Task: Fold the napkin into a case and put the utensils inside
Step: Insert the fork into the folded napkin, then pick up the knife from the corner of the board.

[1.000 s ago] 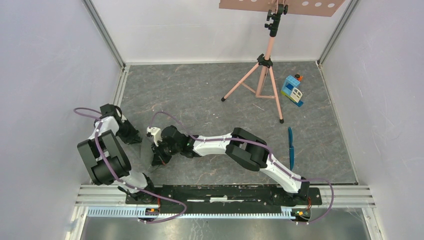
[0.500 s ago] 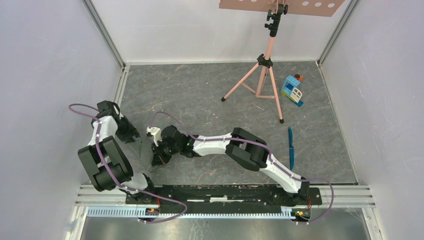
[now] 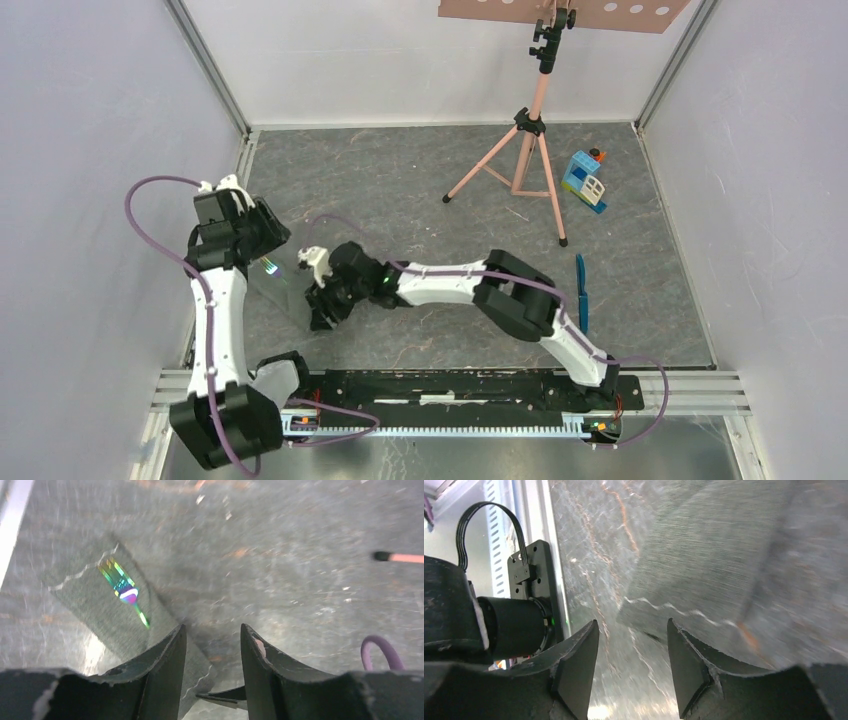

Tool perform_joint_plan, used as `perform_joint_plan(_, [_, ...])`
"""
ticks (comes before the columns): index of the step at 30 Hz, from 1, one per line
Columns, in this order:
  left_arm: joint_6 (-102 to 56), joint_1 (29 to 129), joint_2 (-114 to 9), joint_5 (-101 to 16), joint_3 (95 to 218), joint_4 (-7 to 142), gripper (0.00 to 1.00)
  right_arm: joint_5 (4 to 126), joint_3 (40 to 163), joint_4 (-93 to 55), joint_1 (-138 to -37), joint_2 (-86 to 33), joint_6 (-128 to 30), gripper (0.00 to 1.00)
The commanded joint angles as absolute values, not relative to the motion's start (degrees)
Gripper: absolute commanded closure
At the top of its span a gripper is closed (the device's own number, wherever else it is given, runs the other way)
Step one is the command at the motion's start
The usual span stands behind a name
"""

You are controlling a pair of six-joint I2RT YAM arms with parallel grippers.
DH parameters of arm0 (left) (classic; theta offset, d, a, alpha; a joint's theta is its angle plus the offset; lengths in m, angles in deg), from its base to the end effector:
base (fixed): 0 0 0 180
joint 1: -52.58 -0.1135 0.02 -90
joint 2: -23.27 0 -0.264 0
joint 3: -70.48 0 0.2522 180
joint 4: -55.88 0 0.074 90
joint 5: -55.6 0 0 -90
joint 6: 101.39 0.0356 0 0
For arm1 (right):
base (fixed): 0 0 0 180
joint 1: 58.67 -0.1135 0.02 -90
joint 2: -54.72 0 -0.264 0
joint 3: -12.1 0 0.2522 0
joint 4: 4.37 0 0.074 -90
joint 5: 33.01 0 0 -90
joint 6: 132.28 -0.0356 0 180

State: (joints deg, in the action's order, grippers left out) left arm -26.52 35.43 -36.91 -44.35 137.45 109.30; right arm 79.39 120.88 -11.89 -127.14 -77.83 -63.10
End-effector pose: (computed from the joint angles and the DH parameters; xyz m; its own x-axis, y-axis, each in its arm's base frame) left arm 0.2063 0.0572 0.2931 -0.6243 -0.4617 -0.6301 -0.3522 0.8864 -0.3005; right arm 0.1785 0.4893 0.1508 -0.5263 -0.4387 -0.7284 -0.8478 0.2057 0.4887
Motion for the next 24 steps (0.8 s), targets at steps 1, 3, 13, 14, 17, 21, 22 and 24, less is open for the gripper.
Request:
perform_joint_plan(1, [-24.9,37.7,-29.3,-50.1,143.0,106.7,0.48,76.0,117.8,-17.2,-122.6,-64.1,-57.2,0.39])
perform_joint_plan(3, [-23.3,42.0,-27.4,-49.9,144.0,106.6,0.47,75.0,115.6,-20.7,-121.0,-59.0,-54.3,0.33])
perform_joint_plan(13, [-19.2,59.4,-16.0,-63.3,138.8,99.2,0.38,50.4,81.0,-24.7,-112.9,-23.3,-43.2,0.13])
perform_joint_plan(14, [-20.3,60.2,-14.6,-65.8,137.2,97.2,0.36,43.9,78.3,-26.3,-112.6,-20.2,-42.8,0.11])
perform_joint_plan(17, [-25.6,61.0,-10.8,-72.0,133.1,90.8,0.33,22.9,74.7,-33.2,-111.4,-13.6,-43.0,0.06])
perform_joint_plan(21, [-32.4,61.5,-8.9,-77.1,128.7,83.1,0.32,10.1,69.5,-43.0,-100.7,-7.7,-53.3,0.02])
perform_joint_plan(22, [-32.6,62.0,-8.7,-77.0,128.2,82.6,0.32,11.1,68.4,-45.0,-97.1,-6.4,-56.9,0.02])
perform_joint_plan(24, [-31.4,63.6,-8.3,-75.8,127.7,83.8,0.31,16.2,65.3,-47.7,-89.8,-3.2,-64.6,0.02])
